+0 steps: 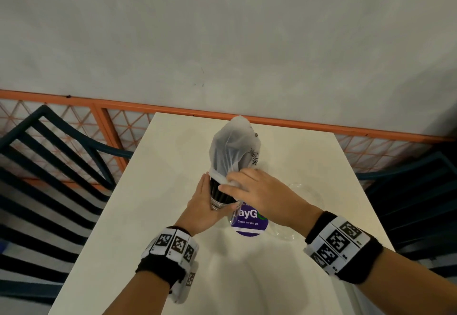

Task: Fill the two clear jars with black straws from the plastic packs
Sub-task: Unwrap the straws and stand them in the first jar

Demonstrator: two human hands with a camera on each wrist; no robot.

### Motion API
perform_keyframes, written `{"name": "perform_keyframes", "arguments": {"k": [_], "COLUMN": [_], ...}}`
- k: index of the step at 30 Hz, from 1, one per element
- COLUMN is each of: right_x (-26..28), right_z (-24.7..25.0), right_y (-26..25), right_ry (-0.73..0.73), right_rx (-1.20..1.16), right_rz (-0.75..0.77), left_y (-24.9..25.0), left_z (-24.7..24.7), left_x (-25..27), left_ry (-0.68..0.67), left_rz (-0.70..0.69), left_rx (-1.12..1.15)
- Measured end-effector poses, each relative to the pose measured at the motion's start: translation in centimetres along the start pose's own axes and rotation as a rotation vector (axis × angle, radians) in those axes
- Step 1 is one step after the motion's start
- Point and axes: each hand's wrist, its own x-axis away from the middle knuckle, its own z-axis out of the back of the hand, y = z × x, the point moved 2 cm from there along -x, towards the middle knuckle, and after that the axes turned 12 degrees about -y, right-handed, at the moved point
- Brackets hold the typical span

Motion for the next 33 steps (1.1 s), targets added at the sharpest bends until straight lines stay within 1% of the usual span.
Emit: {"name": "perform_keyframes", "arguments": {"k": [1,4,6,8,12,14,17,18,20,22,25,26,28,30,31,33], "right_x": [0.1,0.4,0.4,0.5,0.8,0.7,0.4,0.3,0.4,0.6,1.5,2.1,3.5,5.1,5.9,7.3], "right_z": [-0.2,-0.7,-1.2,-0.9,0.7,1.7,3.1,3.9,4.9,6.1,8.6,9.4,10.8,11.6,11.7,11.2], "right_y": [-0.2,-0.7,-1.0,-1.2,-0.9,-0.5,0.6,0.8,1.0,1.2,1.2,1.1,1.0,0.7,0.5,-0.1], "right_ry": [-0.014,-0.047,-0.051,-0.044,0.079,0.114,0.208,0.253,0.37,0.479,0.7,0.789,0.966,1.078,1.103,1.117], "right_rx": [-0.017,-0.074,-0.107,-0.158,-0.195,-0.219,-0.203,-0.152,-0.158,-0.14,-0.121,-0.173,-0.312,-0.511,-0.654,-0.976], "right_rz": [0.012,0.034,0.033,0.003,-0.036,-0.072,-0.13,-0.143,-0.124,-0.136,-0.208,-0.235,-0.318,-0.391,-0.401,-0.381], "left_y": [0.0,0.2,0.7,1.6,3.2,4.1,6.0,6.6,7.9,9.3,10.8,10.8,10.3,9.7,9.6,9.9], "left_z": [0.3,1.1,1.7,2.4,3.5,4.1,4.8,5.1,5.5,5.8,6.1,6.1,6.1,5.8,5.4,4.8], "left_x": [0.3,1.0,1.3,1.5,1.6,1.6,1.4,1.4,1.2,1.3,1.8,2.1,2.8,3.8,4.4,5.7], "left_ry": [-0.018,-0.018,-0.006,0.015,0.097,0.126,0.154,0.162,0.181,0.209,0.317,0.357,0.386,0.309,0.254,0.149], "left_rz": [-0.007,0.046,-0.022,-0.098,-0.179,-0.216,-0.298,-0.325,-0.369,-0.422,-0.482,-0.461,-0.327,-0.186,-0.157,-0.163], "left_rx": [0.039,0.112,0.139,0.106,0.037,0.018,0.072,0.105,0.158,0.177,0.132,0.124,0.151,0.204,0.22,0.265]}}
